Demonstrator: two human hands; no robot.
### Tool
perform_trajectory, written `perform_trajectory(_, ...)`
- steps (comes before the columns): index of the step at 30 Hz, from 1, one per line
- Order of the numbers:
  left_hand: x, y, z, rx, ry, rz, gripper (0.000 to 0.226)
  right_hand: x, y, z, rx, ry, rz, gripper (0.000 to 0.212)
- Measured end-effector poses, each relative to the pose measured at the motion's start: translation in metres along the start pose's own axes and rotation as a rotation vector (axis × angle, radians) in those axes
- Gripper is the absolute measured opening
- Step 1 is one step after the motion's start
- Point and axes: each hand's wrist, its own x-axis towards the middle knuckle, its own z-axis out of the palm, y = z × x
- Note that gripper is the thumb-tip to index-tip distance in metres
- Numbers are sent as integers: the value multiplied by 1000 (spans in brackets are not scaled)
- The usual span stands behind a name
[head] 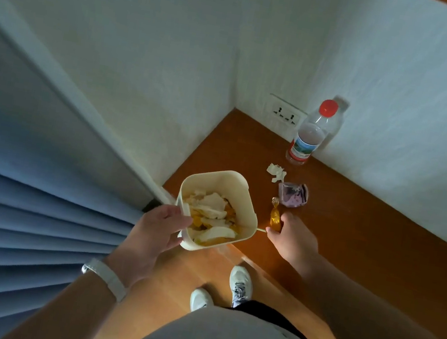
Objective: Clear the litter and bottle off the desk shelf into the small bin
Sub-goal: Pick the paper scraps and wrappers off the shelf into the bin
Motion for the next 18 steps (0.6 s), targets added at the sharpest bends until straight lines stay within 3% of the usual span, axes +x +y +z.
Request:
perform_trajectory(4, -6, 4, 5, 1, 16, 6, 10, 5, 3, 4, 54, 8, -35, 25)
perform_trajectory(9, -10, 8, 7, -12, 29, 10, 10, 7, 2, -6, 84, 43, -89, 24)
perform_trajectory(18, 1, 8, 9, -35, -11, 45, 18, 1, -15, -72, 330, 166, -230, 18)
